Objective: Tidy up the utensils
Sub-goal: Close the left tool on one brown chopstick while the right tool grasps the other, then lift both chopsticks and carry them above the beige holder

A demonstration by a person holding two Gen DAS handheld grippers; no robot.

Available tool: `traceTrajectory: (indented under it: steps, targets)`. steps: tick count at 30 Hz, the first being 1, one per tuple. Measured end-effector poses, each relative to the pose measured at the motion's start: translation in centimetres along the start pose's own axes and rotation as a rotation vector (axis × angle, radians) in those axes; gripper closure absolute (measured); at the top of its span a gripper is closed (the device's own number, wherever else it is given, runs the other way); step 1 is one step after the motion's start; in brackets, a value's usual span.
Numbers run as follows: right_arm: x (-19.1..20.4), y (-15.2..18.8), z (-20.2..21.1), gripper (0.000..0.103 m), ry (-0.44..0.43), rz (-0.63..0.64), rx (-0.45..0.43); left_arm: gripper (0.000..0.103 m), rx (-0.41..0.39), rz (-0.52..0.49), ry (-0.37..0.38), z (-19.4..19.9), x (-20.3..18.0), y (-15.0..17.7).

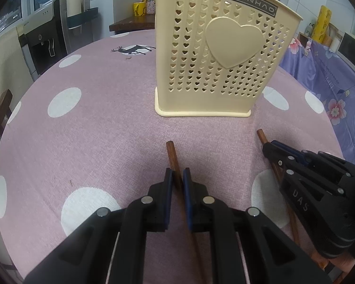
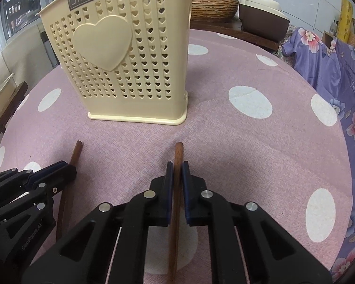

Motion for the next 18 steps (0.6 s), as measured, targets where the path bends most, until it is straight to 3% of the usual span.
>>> traceTrajectory:
  steps: [11,18]
  targets:
    - [-0.7,0.5,0.3,0.095,-0.101,-0.035,-0.018,0.093,-0.005,0.007,0.020,0.0,0.2,-0.1]
    - [-1.0,0.8,3.0,0.095,-0.158,-0.043,-0.094,0.093,-0.047,0.009,0.057,1.5,0.1,-0.2]
Point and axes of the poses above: each gripper's, at about its wrist camera, not at the fingertips, and z roughly against the way its jaws point, x to its left, y to its underside, the point moved 5 cm from there along -z, roughly the way its jaws point, and after that the axes turned 15 degrees about x, right-handed, at the moved point
